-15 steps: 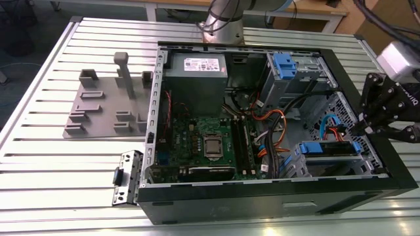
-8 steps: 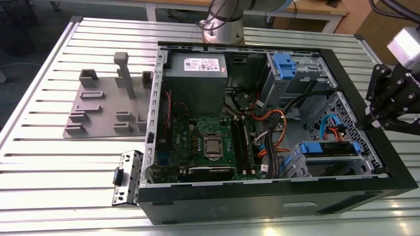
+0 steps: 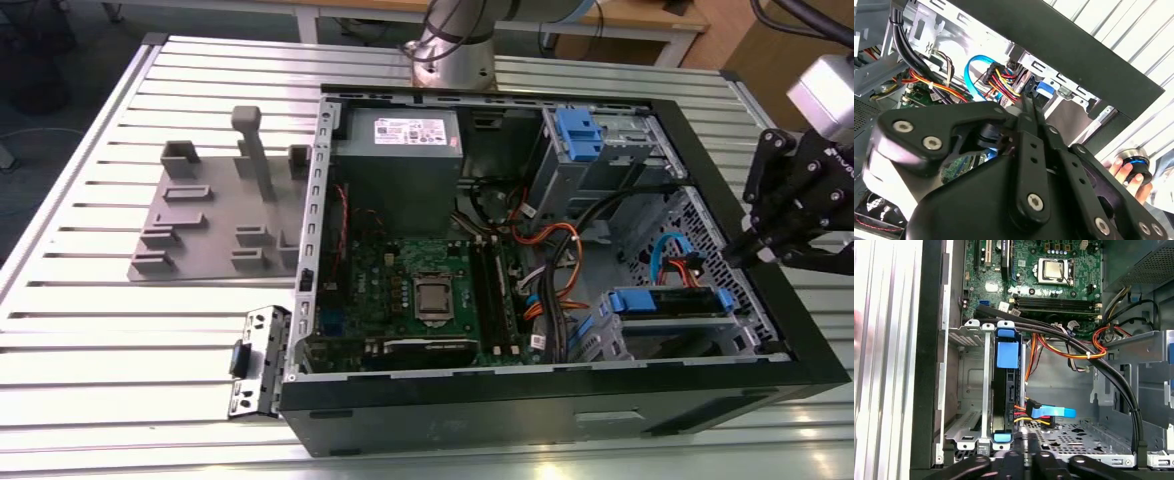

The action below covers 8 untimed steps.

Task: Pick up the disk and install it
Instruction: 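Insert the second disk wire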

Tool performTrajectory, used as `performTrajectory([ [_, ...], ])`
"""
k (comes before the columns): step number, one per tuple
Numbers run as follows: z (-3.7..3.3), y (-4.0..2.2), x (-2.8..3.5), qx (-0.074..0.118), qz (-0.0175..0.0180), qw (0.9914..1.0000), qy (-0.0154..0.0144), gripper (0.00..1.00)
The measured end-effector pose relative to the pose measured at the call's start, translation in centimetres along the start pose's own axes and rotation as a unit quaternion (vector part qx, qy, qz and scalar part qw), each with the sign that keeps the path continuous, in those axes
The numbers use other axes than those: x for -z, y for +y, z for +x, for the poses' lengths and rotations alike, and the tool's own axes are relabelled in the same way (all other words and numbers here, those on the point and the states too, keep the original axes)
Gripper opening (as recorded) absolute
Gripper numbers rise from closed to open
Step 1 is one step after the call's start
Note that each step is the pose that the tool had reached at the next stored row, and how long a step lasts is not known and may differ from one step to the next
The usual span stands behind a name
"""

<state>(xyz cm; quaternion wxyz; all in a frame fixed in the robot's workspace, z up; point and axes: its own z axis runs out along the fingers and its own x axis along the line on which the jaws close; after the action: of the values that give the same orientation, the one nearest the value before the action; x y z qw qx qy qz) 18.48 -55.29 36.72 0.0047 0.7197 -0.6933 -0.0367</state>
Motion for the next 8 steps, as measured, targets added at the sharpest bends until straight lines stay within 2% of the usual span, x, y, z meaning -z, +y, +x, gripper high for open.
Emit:
performTrajectory([
  [1, 0.00, 0.00, 0.00, 0.000, 0.0000, 1.00000, 0.0000, 0.17],
  [3, 0.00, 0.00, 0.00, 0.000, 0.0000, 1.00000, 0.0000, 0.29],
  [4, 0.00, 0.00, 0.00, 0.000, 0.0000, 1.00000, 0.0000, 0.29],
  [5, 0.00, 0.00, 0.00, 0.000, 0.0000, 1.00000, 0.0000, 0.35],
  [6, 0.00, 0.00, 0.00, 0.000, 0.0000, 1.00000, 0.0000, 0.35],
  [7, 0.00, 0.00, 0.00, 0.000, 0.0000, 1.00000, 0.0000, 0.41],
  [8, 0.00, 0.04, 0.00, 0.000, 0.0000, 1.00000, -0.0001, 0.41],
])
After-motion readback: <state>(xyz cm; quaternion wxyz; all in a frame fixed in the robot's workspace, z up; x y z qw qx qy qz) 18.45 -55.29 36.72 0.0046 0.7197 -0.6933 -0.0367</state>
